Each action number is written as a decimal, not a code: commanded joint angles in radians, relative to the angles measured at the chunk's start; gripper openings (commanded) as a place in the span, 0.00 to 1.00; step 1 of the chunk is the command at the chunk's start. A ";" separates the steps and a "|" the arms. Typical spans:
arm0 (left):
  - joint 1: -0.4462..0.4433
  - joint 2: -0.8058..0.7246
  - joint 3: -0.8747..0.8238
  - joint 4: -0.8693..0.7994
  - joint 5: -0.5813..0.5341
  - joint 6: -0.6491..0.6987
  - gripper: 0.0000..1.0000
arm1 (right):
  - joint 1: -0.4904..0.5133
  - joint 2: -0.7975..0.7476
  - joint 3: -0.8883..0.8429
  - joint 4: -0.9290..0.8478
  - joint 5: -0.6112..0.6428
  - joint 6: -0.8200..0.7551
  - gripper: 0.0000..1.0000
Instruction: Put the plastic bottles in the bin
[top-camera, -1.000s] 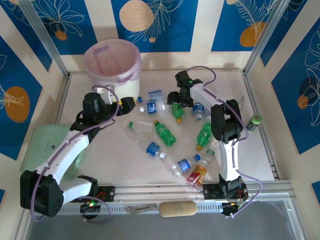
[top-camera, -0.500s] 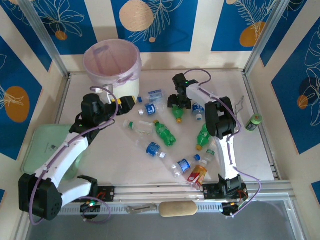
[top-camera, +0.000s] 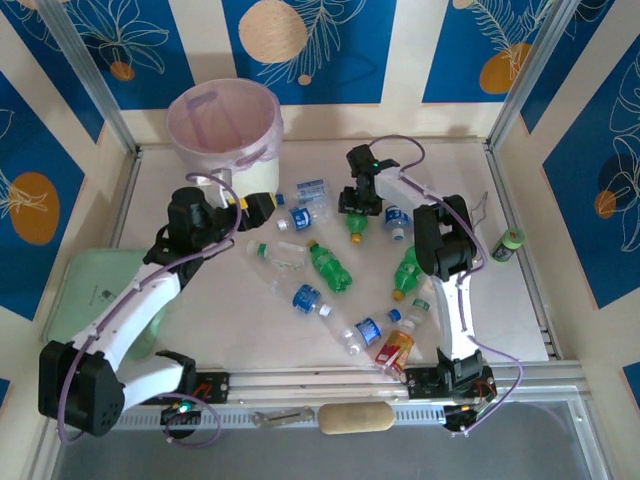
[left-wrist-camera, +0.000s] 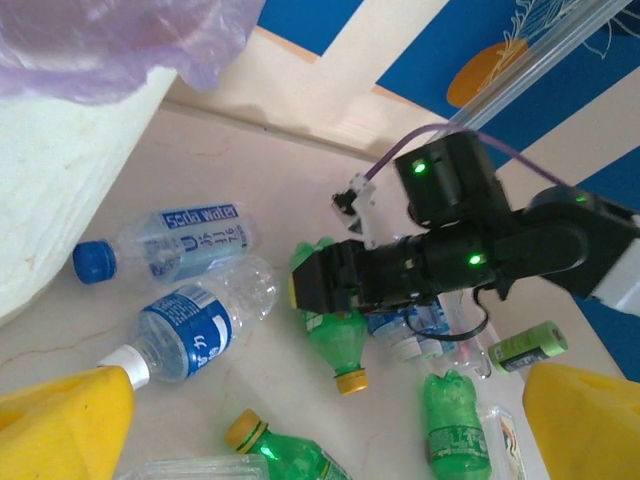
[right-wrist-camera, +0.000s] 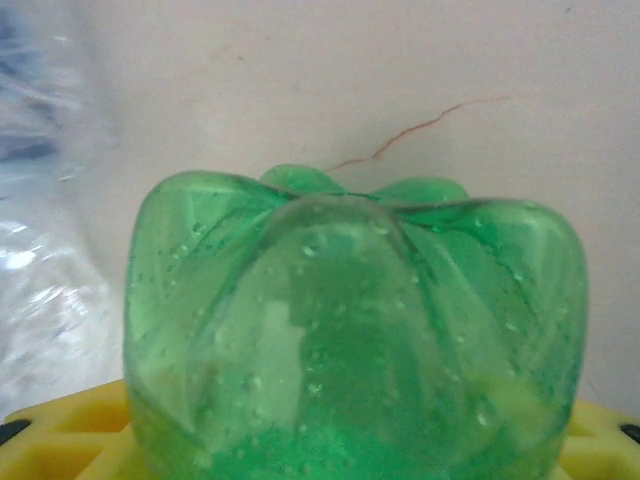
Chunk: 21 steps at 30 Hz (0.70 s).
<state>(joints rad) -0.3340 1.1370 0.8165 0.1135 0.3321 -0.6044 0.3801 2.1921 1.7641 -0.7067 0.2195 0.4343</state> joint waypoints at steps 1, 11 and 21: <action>-0.039 0.035 0.053 -0.041 -0.026 0.039 1.00 | 0.008 -0.174 -0.047 0.067 -0.054 0.034 0.58; -0.187 0.187 0.190 -0.091 -0.097 0.102 1.00 | 0.036 -0.520 -0.310 0.396 -0.219 0.215 0.57; -0.265 0.312 0.258 0.053 0.084 0.052 1.00 | 0.175 -0.636 -0.432 0.651 -0.075 0.288 0.57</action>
<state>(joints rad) -0.5835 1.4387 1.0317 0.0952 0.3344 -0.5354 0.5266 1.5867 1.3376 -0.1684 0.0902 0.6914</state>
